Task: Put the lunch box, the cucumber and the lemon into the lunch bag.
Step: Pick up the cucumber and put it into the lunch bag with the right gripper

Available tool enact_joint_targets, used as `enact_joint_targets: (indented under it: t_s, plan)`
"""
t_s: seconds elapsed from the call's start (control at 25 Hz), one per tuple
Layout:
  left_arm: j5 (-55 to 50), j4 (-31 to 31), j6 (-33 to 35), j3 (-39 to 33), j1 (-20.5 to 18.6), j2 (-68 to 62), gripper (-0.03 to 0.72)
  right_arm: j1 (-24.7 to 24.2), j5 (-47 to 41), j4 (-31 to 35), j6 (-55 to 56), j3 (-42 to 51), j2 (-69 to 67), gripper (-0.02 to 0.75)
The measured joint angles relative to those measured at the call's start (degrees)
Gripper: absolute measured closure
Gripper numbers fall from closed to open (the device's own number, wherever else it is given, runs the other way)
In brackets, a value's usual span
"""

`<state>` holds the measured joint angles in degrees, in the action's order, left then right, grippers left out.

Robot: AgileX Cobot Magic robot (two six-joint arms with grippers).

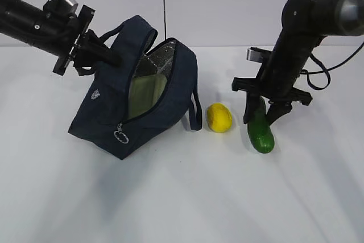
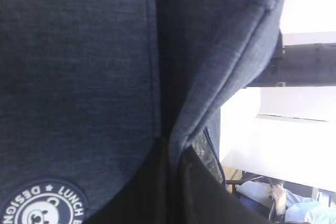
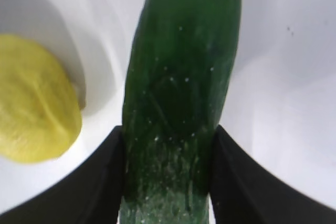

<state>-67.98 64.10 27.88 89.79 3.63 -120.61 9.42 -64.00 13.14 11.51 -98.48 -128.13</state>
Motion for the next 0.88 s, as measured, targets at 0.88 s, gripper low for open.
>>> enact_joint_targets:
  t_s: [0.88]
  plan:
    - [-0.1,5.4,1.7,0.0,0.0,0.0,0.696,1.5,-4.8,31.8,-22.8,-10.2,7.6,0.388]
